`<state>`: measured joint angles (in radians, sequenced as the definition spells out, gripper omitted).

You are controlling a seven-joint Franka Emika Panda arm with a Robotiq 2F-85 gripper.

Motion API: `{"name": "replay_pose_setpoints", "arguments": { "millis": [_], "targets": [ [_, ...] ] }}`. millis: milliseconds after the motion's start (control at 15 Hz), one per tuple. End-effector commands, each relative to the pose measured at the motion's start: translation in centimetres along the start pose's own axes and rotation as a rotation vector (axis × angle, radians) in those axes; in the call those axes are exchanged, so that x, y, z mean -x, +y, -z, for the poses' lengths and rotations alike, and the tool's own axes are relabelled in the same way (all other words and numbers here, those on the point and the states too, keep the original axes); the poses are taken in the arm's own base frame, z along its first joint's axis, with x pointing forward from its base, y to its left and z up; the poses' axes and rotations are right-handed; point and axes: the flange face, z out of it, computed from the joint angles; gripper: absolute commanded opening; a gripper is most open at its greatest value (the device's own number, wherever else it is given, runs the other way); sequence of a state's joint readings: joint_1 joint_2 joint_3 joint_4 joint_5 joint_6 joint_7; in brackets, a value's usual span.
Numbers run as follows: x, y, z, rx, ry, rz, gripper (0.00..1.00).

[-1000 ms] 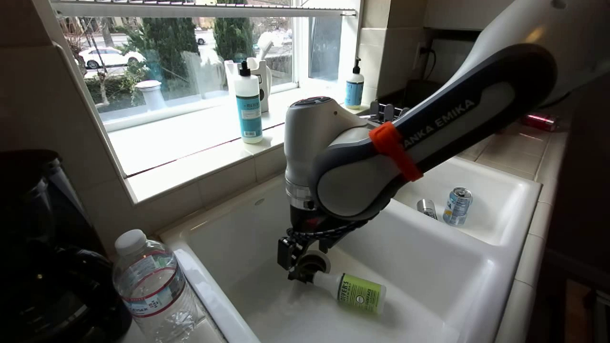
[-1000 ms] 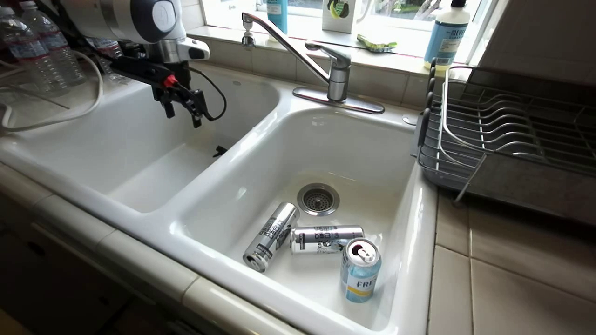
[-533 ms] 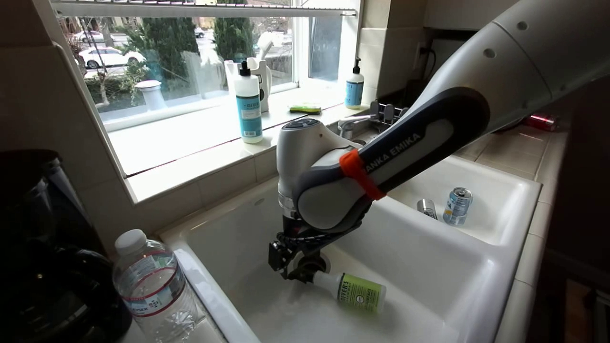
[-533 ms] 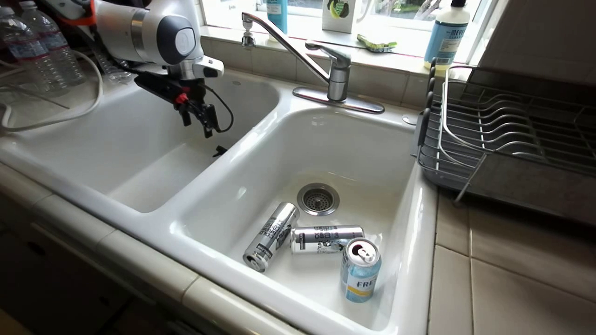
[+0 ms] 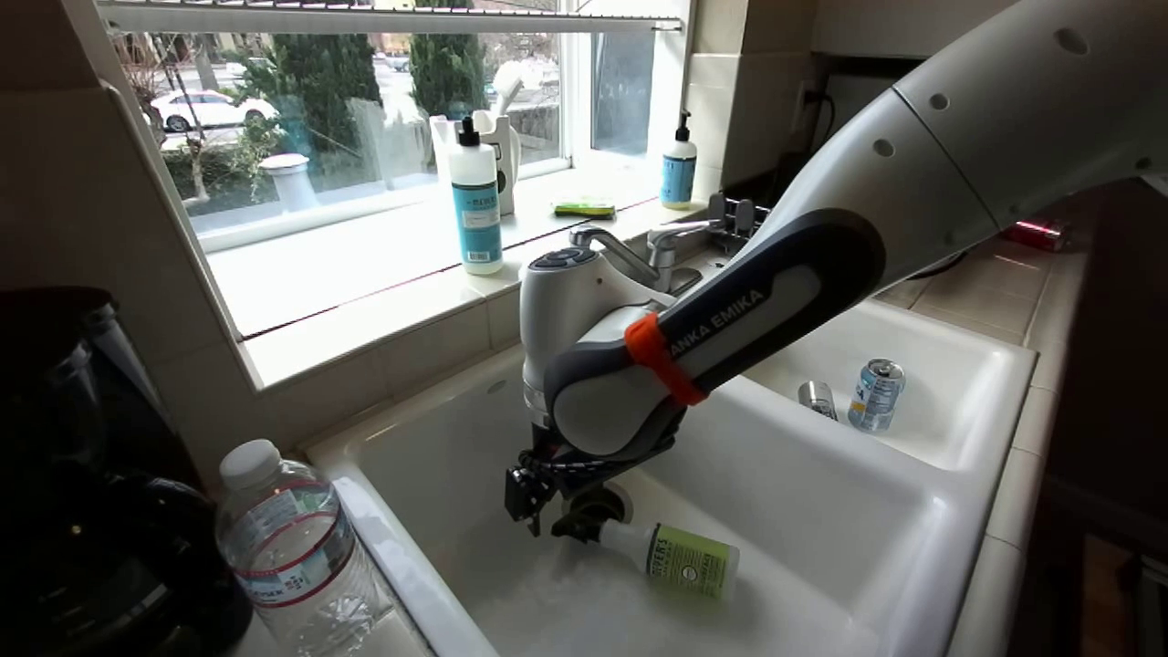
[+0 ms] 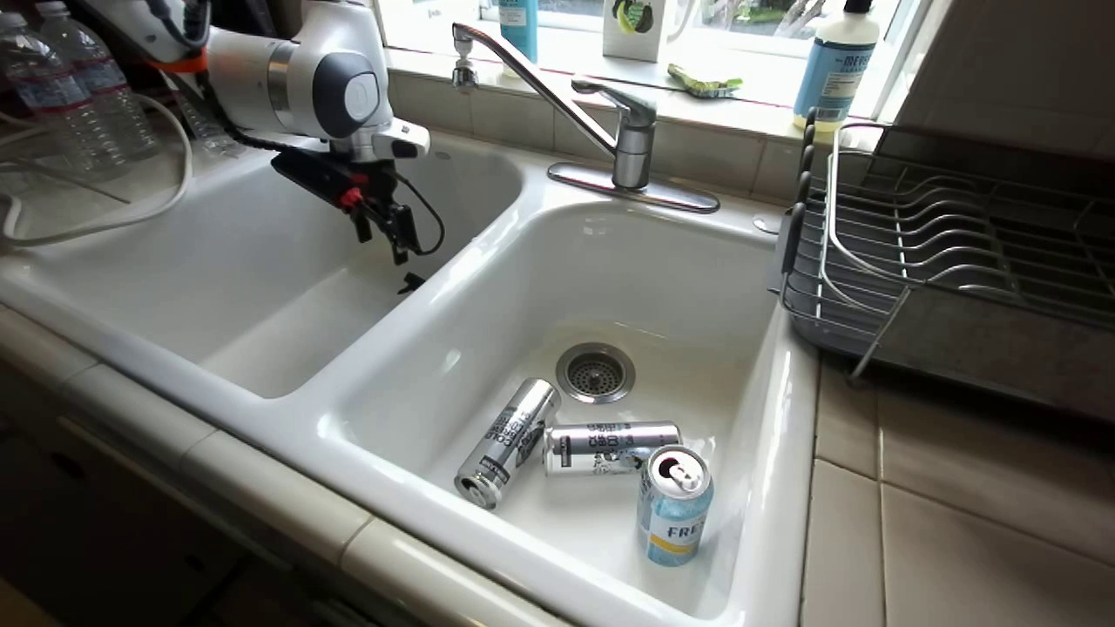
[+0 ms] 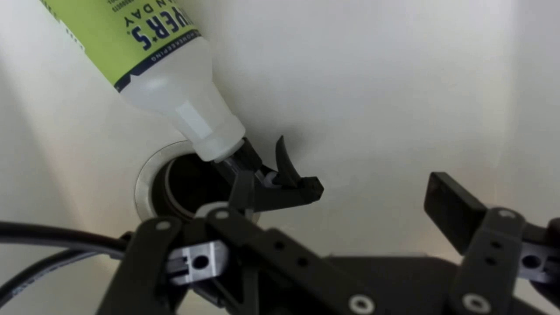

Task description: Remove the spray bottle from the sink.

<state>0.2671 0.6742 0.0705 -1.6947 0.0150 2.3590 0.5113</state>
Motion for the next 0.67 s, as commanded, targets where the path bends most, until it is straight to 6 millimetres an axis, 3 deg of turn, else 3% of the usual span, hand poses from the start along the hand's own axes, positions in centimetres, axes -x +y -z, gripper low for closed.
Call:
{"name": "replay_pose_setpoints", "arguments": {
  "millis": [0, 600],
  "targets": [
    [0.0, -0.1, 0.1, 0.000, 0.000, 0.000, 1.00],
    [-2.0, -0.1, -3.6, -0.002, -0.019, -0.207, 1.00]
  ]
}}
